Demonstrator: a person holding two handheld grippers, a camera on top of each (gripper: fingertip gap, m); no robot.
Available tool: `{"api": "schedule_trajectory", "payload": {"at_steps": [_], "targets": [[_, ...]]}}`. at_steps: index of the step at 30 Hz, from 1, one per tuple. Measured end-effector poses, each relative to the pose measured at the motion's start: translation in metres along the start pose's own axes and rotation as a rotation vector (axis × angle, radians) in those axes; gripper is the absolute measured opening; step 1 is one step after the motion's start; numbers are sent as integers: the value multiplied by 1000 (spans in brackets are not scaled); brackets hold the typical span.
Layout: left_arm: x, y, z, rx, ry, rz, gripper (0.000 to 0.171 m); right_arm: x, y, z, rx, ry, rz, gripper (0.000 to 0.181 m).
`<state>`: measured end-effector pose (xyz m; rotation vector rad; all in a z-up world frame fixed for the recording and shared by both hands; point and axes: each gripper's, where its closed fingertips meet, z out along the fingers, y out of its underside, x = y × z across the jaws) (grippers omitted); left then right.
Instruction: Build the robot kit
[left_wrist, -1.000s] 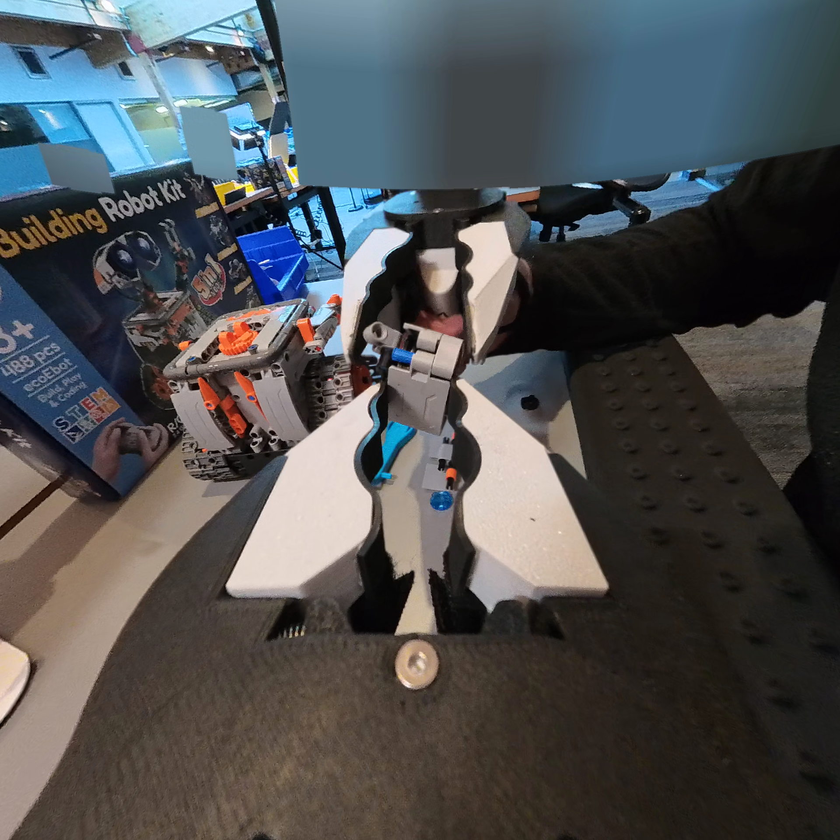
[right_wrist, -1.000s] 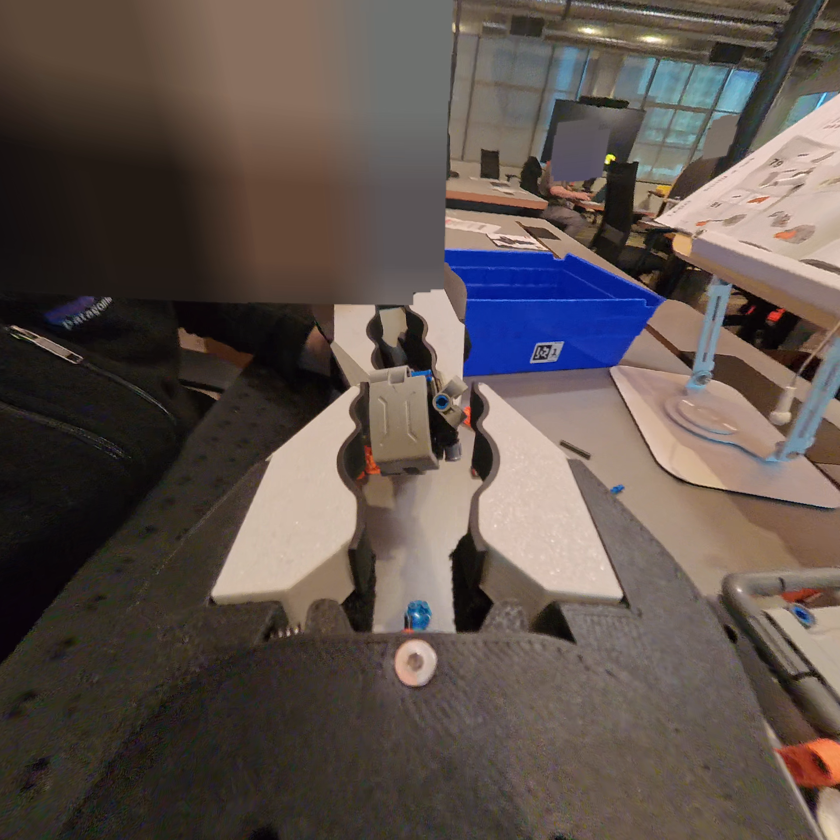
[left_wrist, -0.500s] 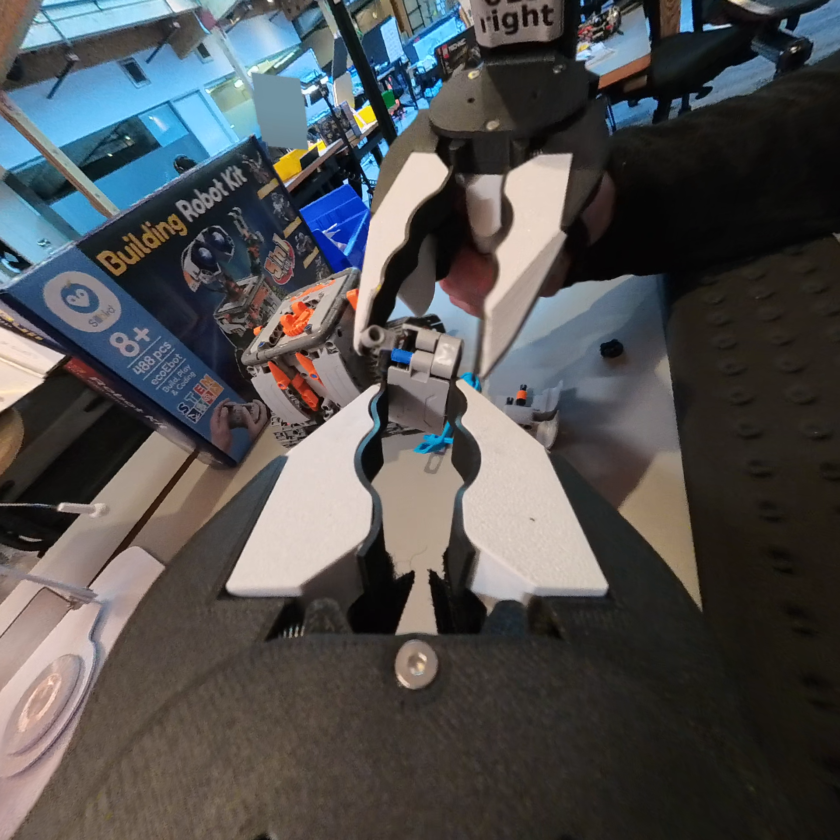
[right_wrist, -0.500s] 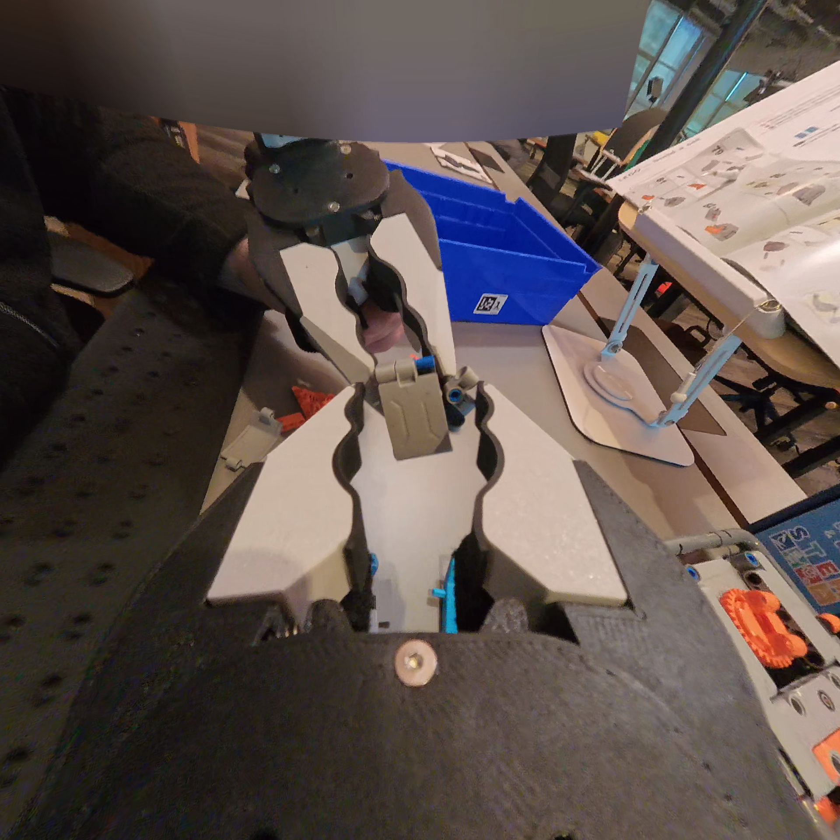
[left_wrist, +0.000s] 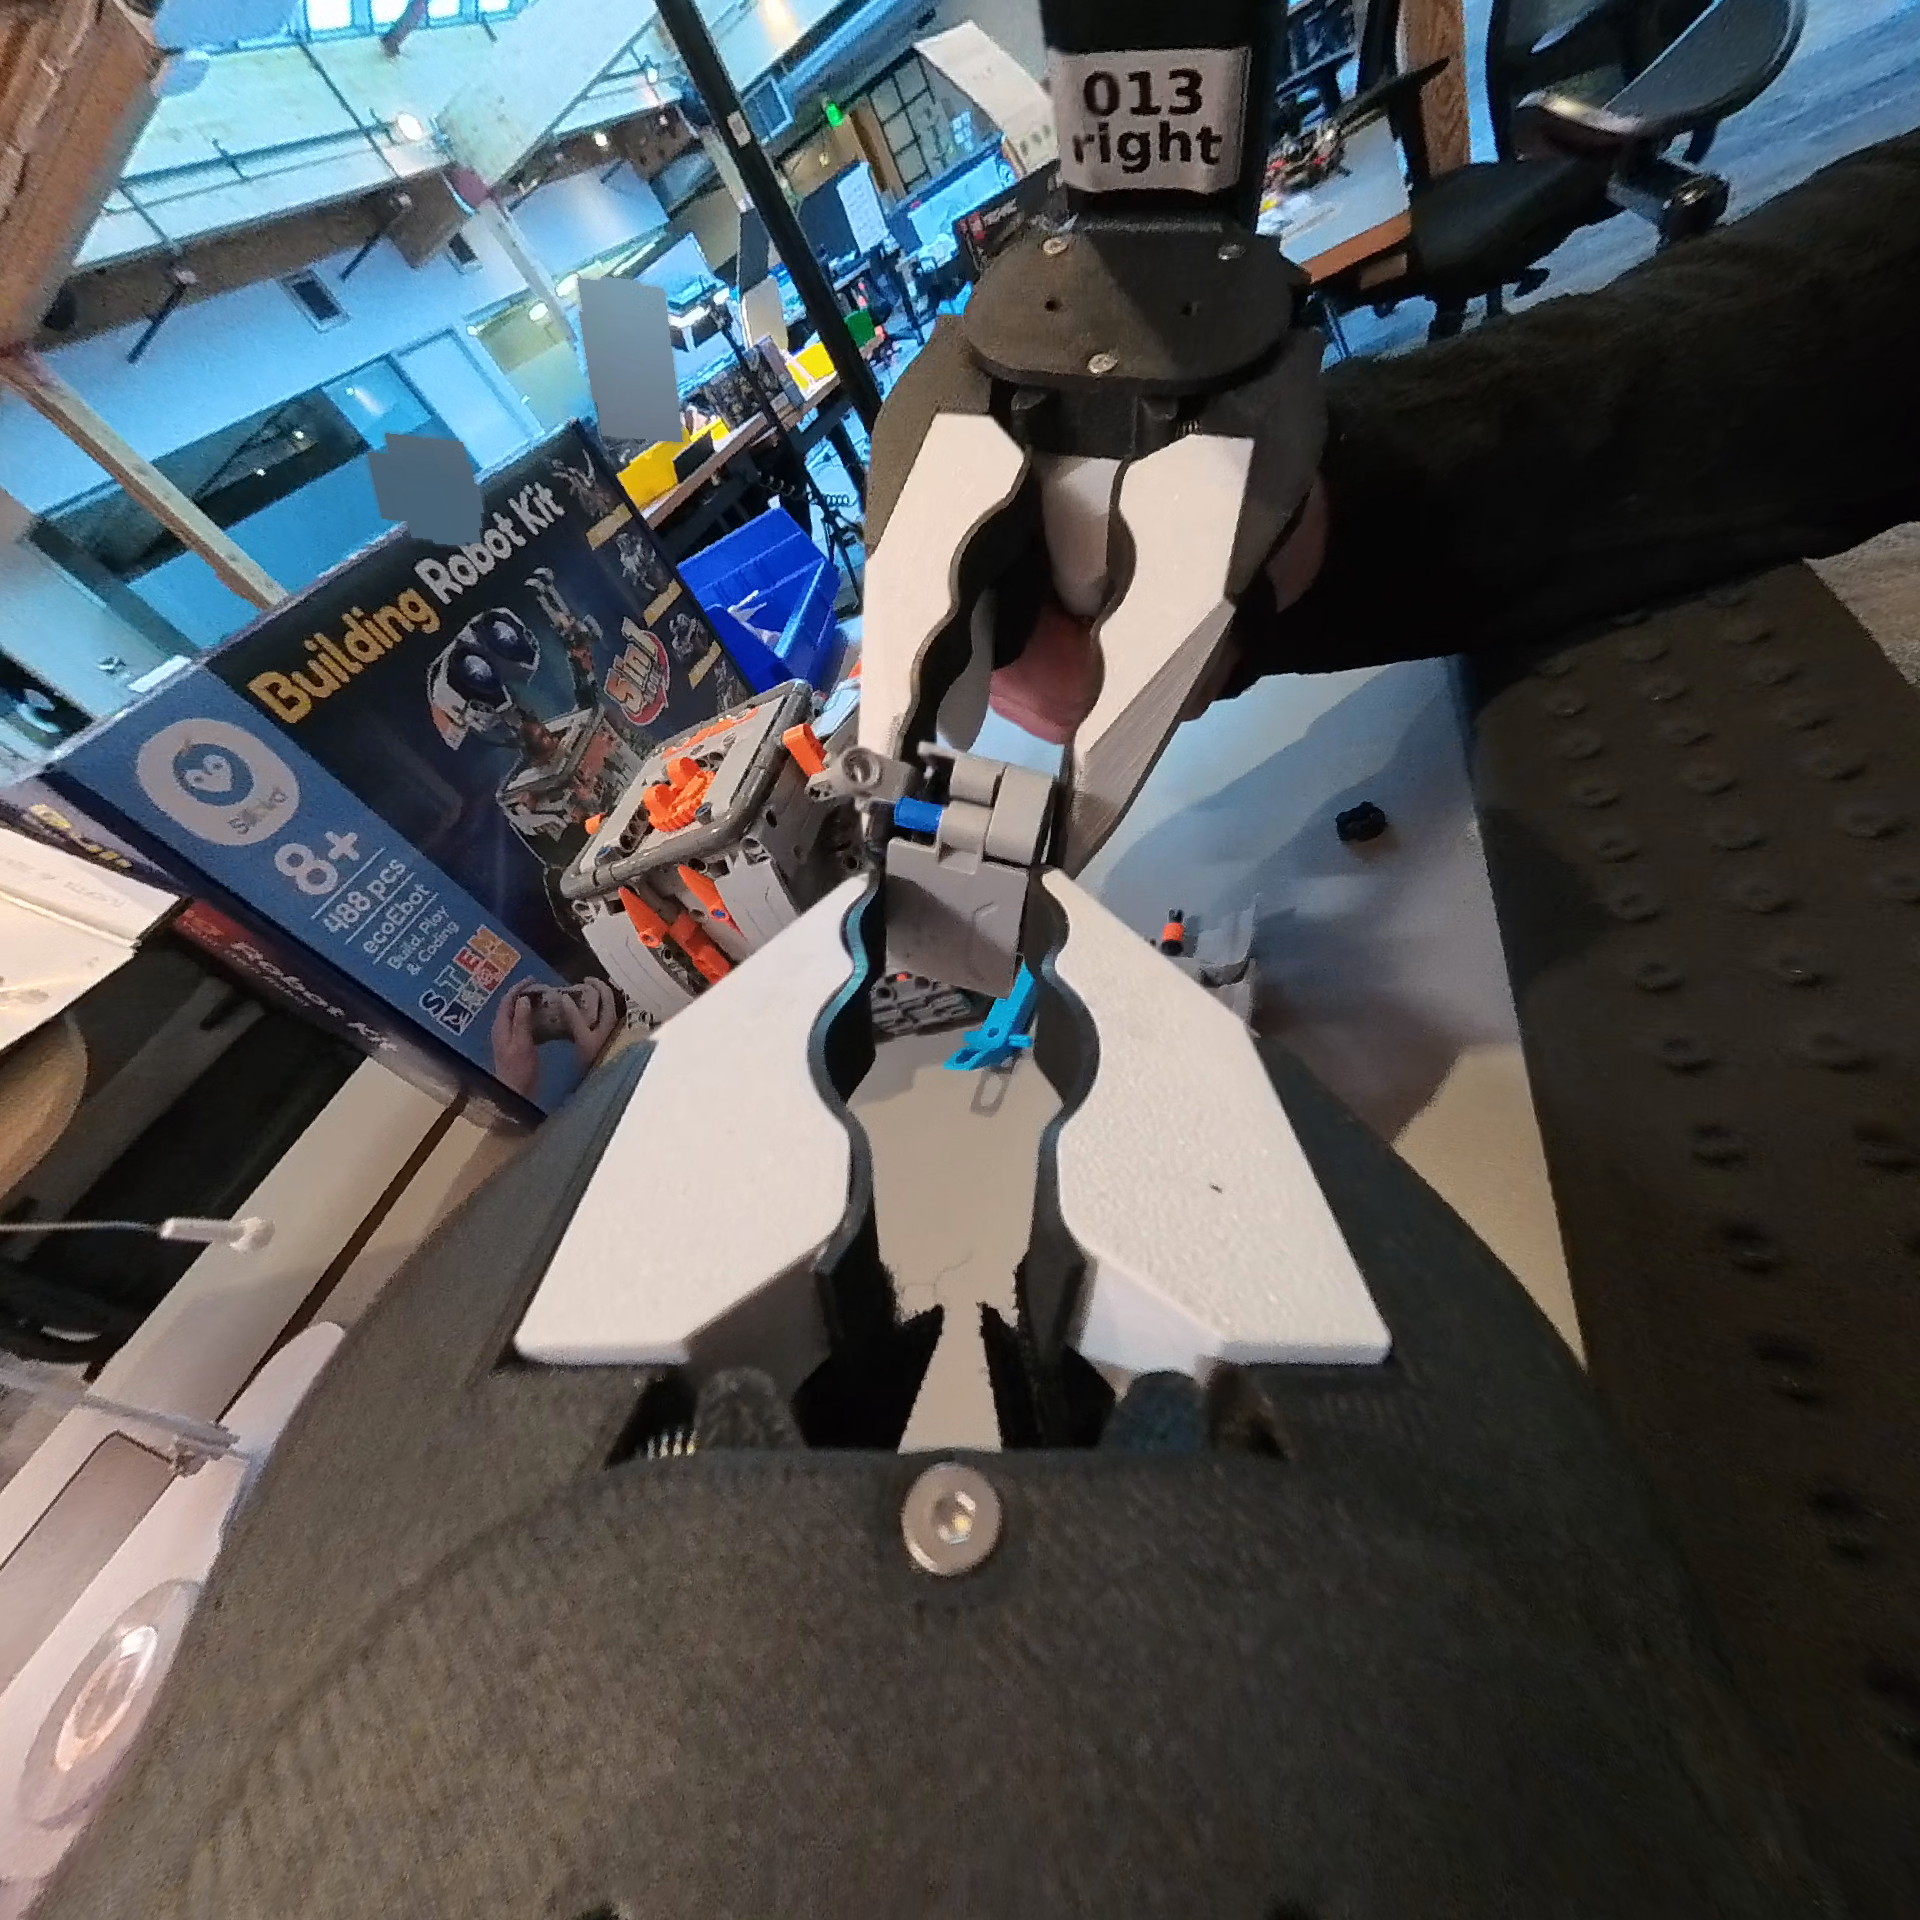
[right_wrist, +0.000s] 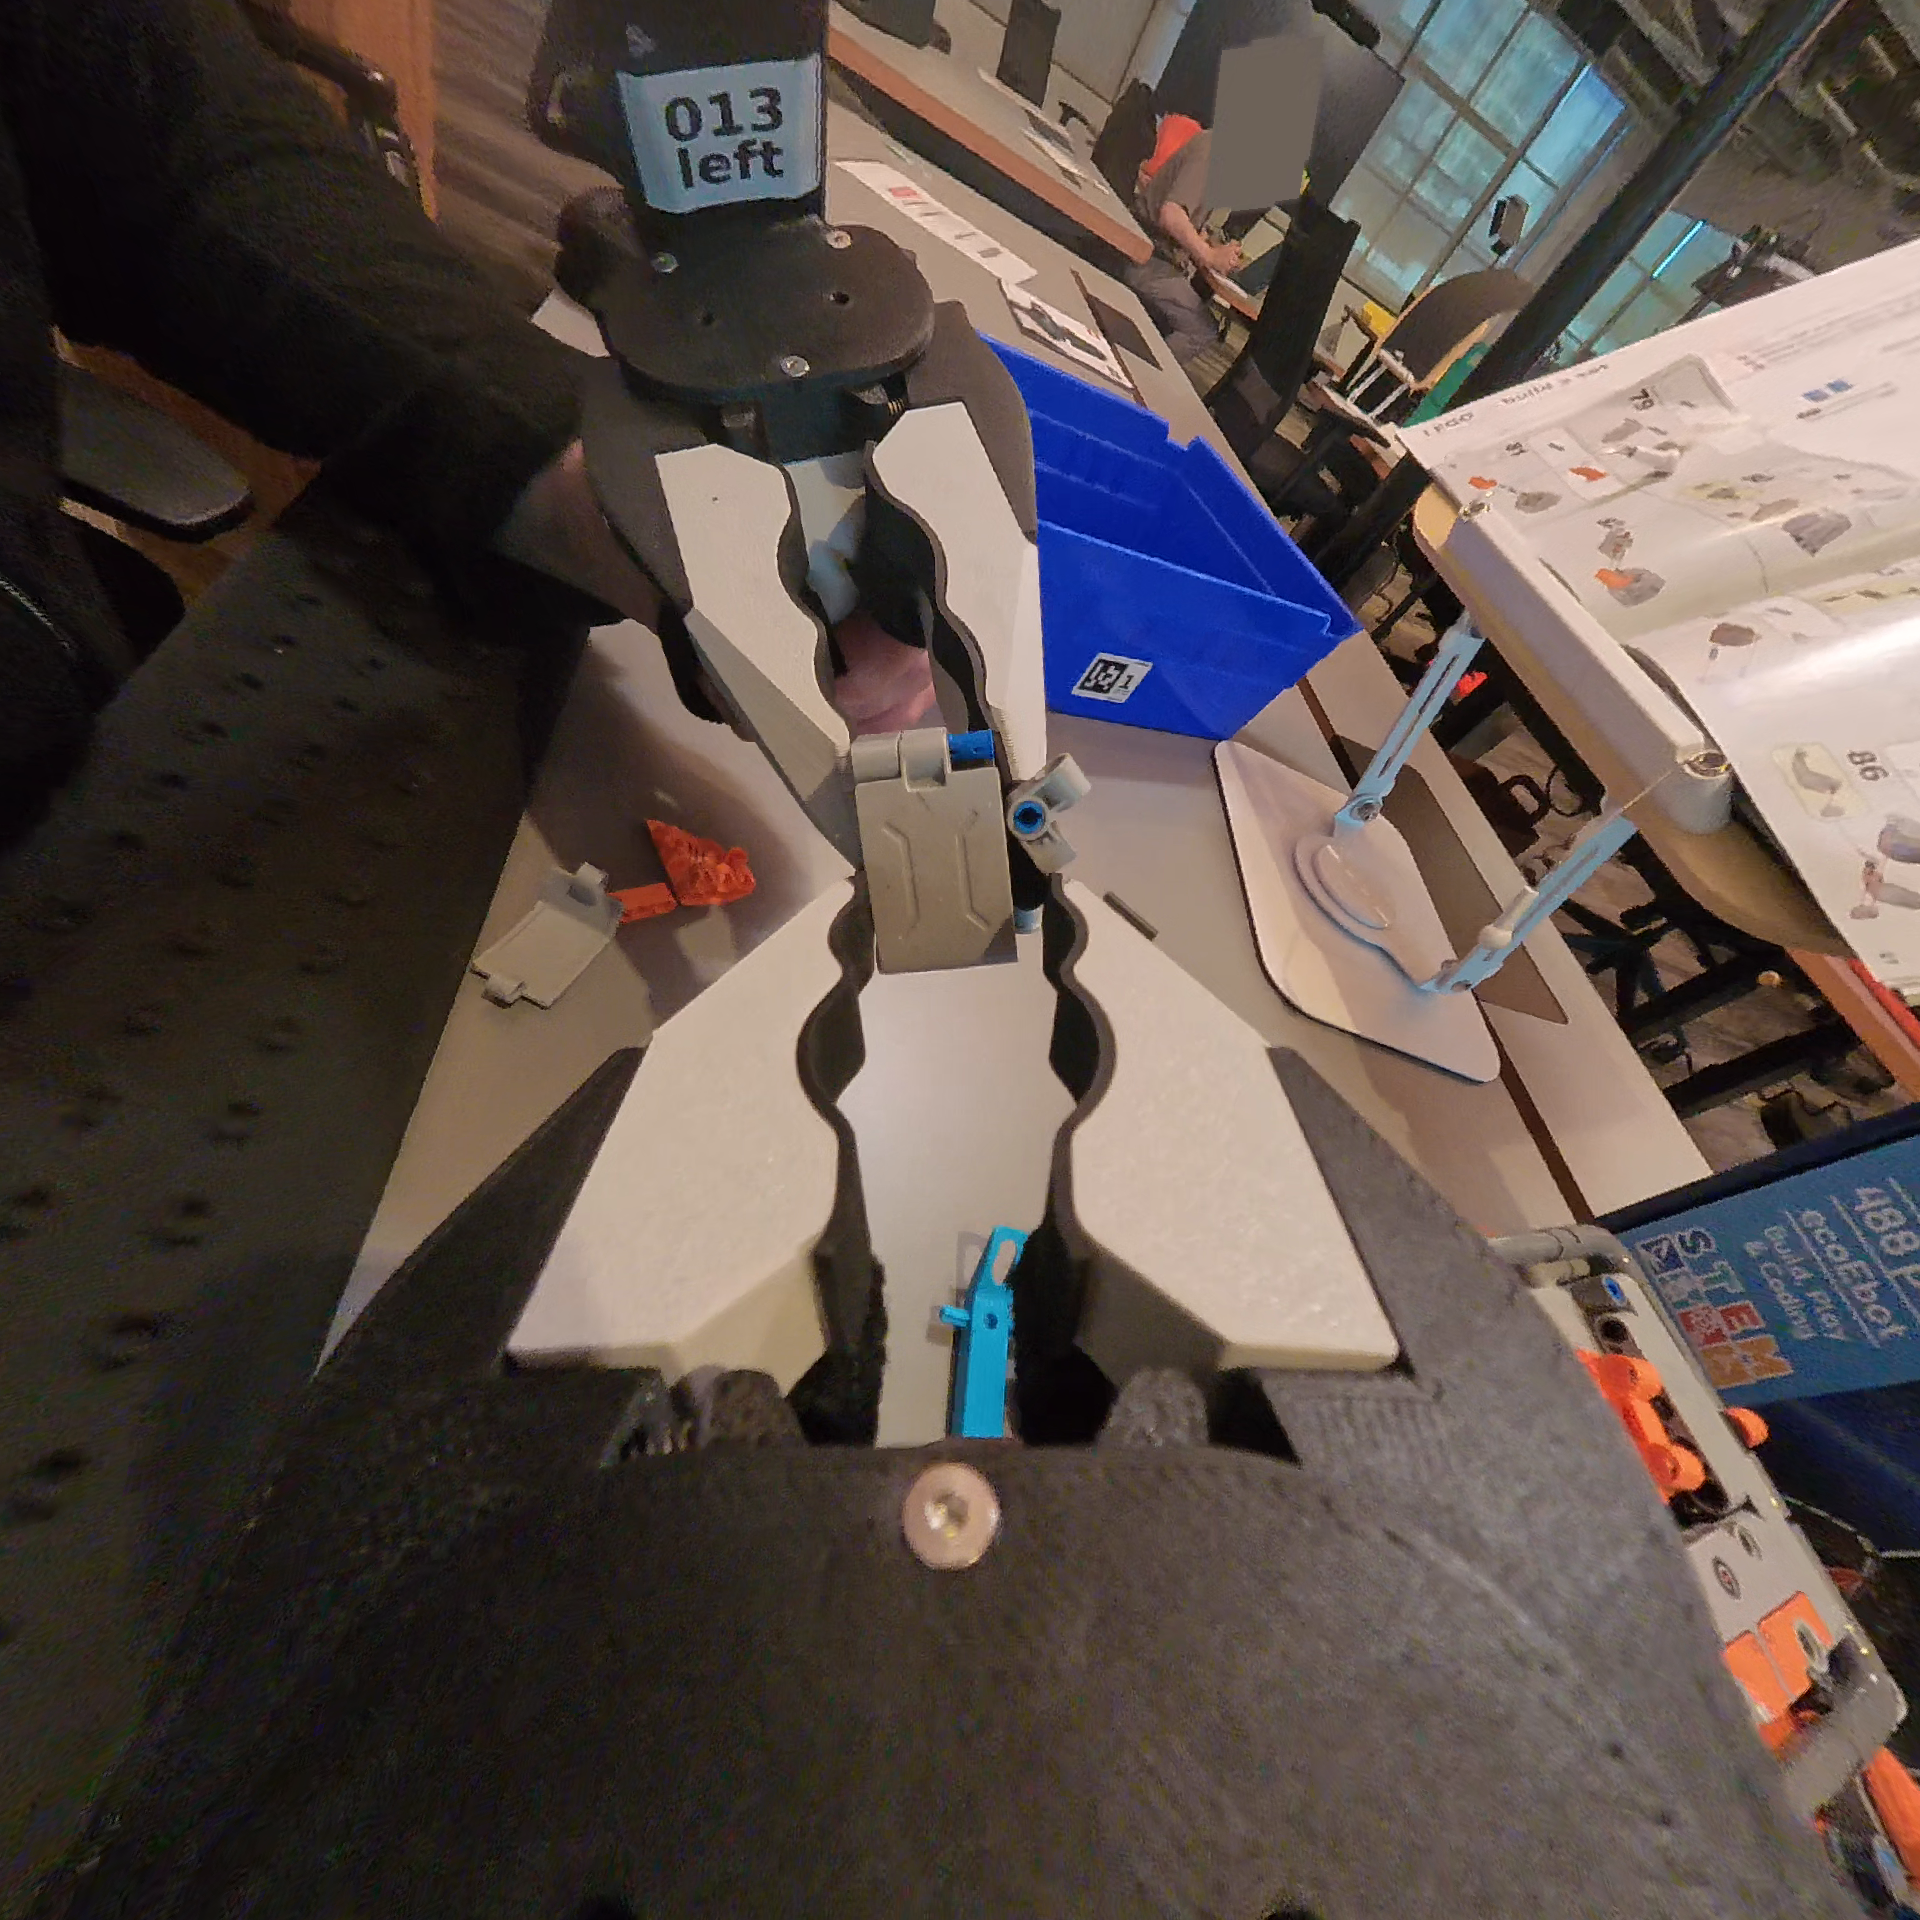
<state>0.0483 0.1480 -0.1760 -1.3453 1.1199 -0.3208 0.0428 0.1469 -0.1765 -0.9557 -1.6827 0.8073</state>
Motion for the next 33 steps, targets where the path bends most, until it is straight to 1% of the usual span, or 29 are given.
{"api": "schedule_trajectory", "payload": {"at_steps": [3,7,11,15,20,24,26,28,32,33], "targets": [[2,-1,-1,0,-4,40,23,-2,-1,-1,-15,2,-32,29],[7,-1,-2,0,30,41,23,-7,1,0,-50,-18,-38,26],[7,-1,-2,2,40,25,23,-7,1,-1,-55,-15,-36,26],[3,0,-1,10,47,-39,23,-1,0,-1,-36,11,-21,26],[4,1,-2,28,101,-111,23,0,-1,-1,15,-42,96,26],[7,3,-2,24,157,-171,23,-4,0,0,60,-138,239,29],[6,2,-4,45,191,-236,23,-3,-4,-2,102,-163,282,30],[6,0,-6,68,225,-294,23,-5,-2,-2,100,-187,302,29],[8,-2,-7,91,268,-351,23,-11,2,0,81,-231,330,28],[7,-2,-7,94,275,-364,23,-14,3,0,78,-251,330,23]]}}
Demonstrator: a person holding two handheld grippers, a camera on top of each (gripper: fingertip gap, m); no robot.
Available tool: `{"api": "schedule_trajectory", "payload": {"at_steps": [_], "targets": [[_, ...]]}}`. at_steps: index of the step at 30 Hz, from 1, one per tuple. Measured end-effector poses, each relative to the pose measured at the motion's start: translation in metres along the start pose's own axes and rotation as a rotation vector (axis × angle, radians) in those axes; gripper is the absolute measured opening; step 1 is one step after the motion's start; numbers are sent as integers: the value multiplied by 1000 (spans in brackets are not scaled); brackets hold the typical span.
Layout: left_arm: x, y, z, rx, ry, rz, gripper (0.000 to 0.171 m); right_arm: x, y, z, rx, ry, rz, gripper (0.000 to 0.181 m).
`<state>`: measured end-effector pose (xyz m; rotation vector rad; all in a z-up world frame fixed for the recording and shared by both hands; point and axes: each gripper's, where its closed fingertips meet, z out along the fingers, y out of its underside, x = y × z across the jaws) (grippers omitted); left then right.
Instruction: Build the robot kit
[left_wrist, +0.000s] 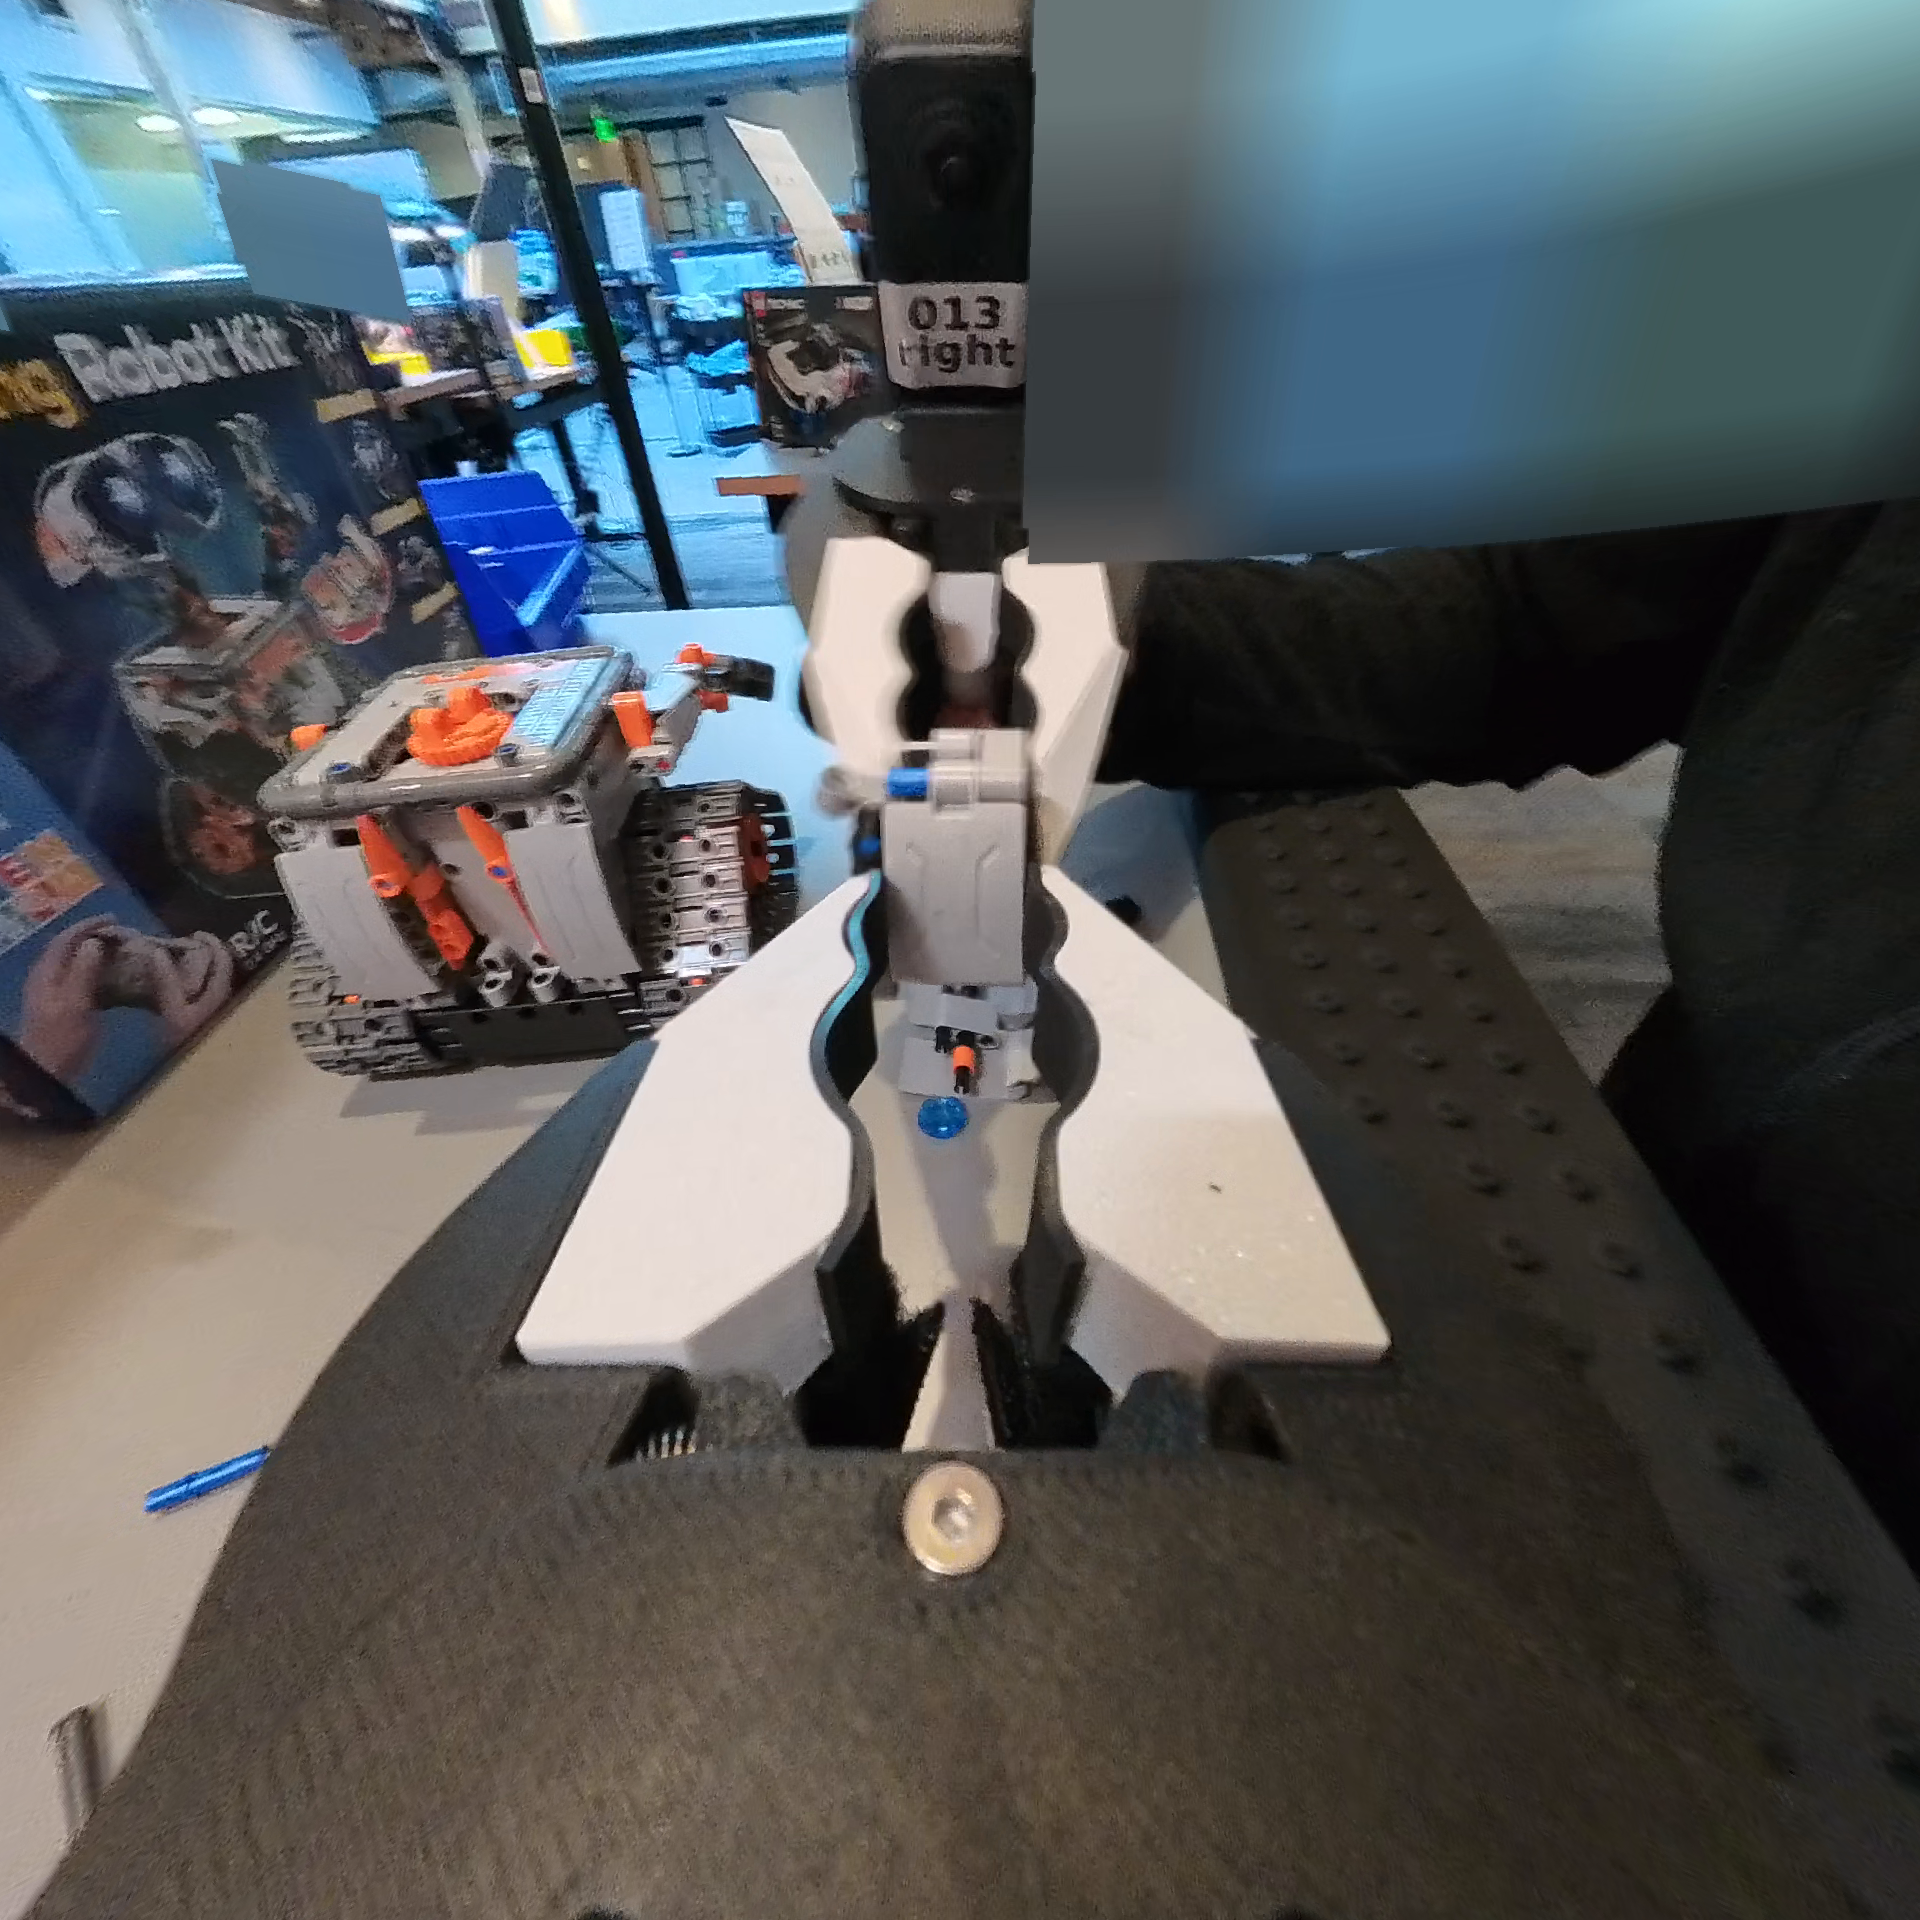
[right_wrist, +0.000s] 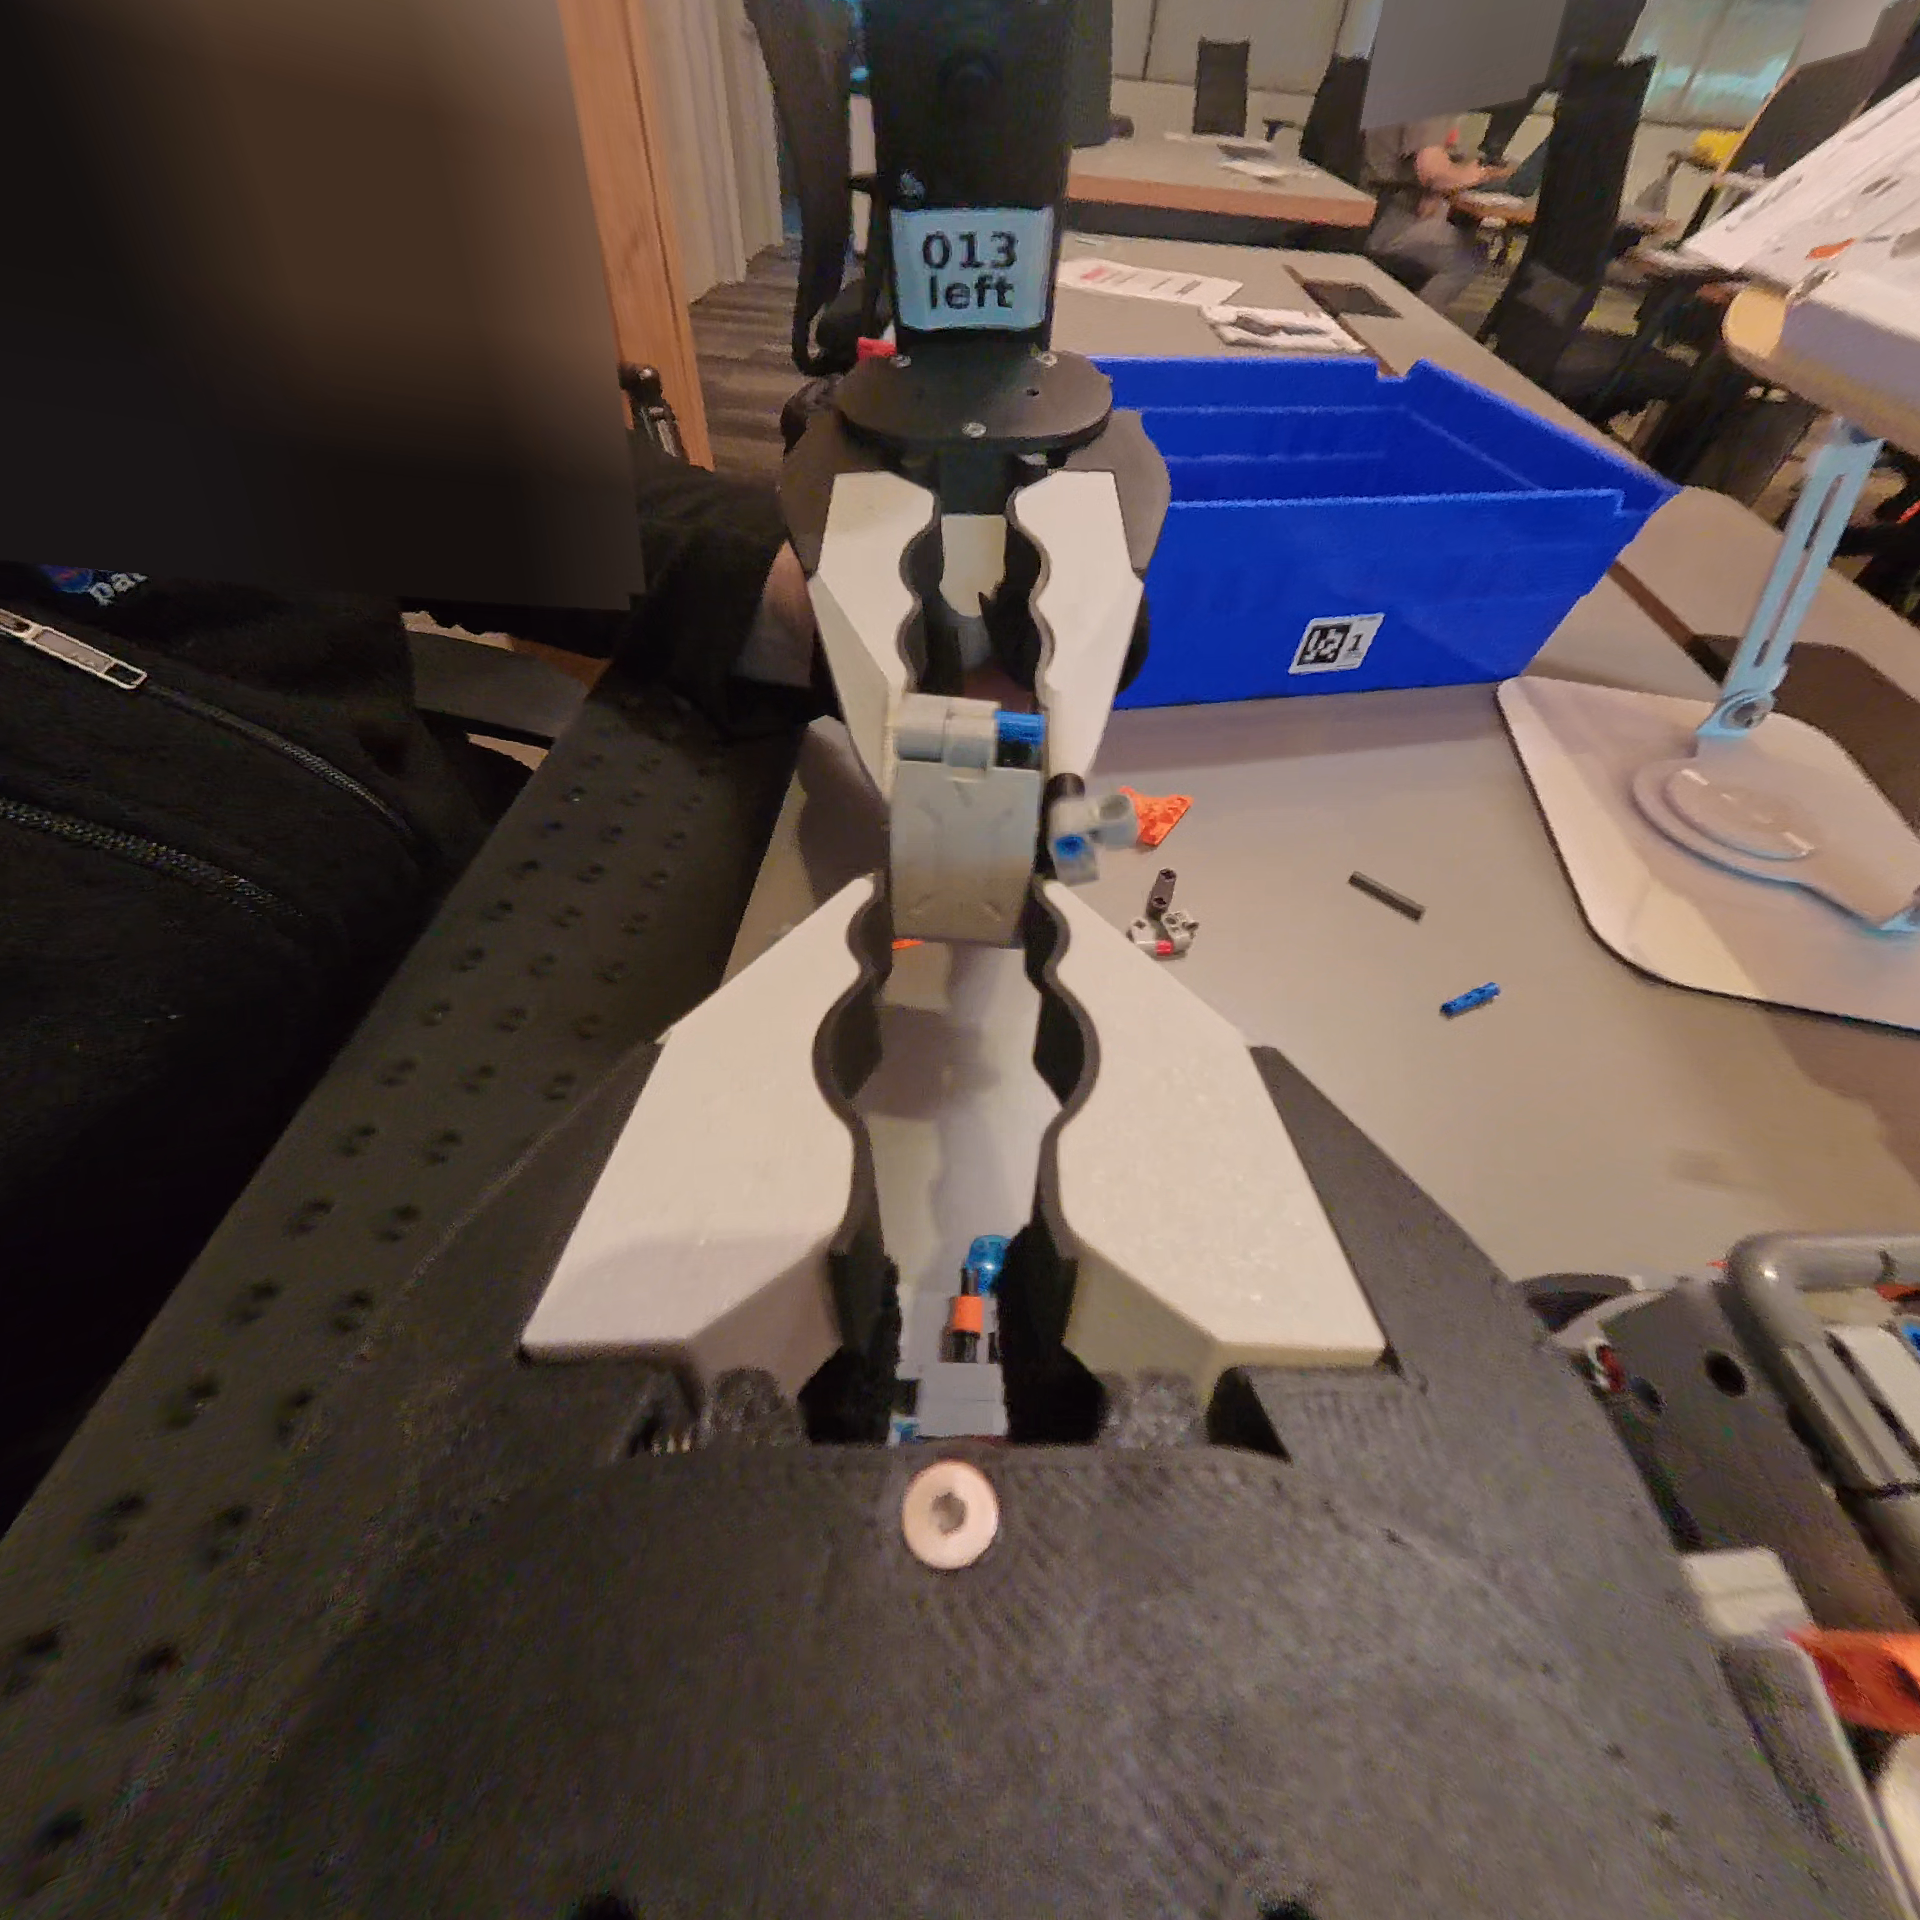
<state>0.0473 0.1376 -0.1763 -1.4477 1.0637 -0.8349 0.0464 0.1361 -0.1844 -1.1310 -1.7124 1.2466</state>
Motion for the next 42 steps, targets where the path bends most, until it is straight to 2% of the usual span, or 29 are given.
{"api": "schedule_trajectory", "payload": {"at_steps": [6,15,19,22,26,28,30,32,34,37,39,42], "targets": [[3,-5,-3,44,39,-41,23,-3,-4,1,12,-11,9,23],[-5,-5,-4,86,76,-178,27,8,-4,0,34,4,118,23],[-3,-4,-4,44,39,-74,23,6,-4,-1,27,11,82,24],[-1,2,-4,-33,-25,87,23,10,-5,-3,17,47,48,46],[-1,5,-4,-98,-90,223,23,2,-11,-2,9,78,-71,38],[-1,7,-5,-120,-105,259,23,2,-11,0,-1,104,-119,35],[1,10,-3,-147,-108,298,23,-2,-14,-1,-6,118,-194,24],[-1,11,-2,-162,-128,326,23,-1,-13,-1,-28,144,-236,24],[-2,11,-2,-167,-136,334,23,-1,-12,0,-36,163,-263,29],[-3,12,-2,-180,-151,356,23,5,-10,1,-55,190,-237,51],[-3,13,-1,-192,-155,367,23,6,-9,2,-58,185,-216,57],[-3,15,0,-210,-171,393,23,5,-3,5,-90,170,-197,47]]}}
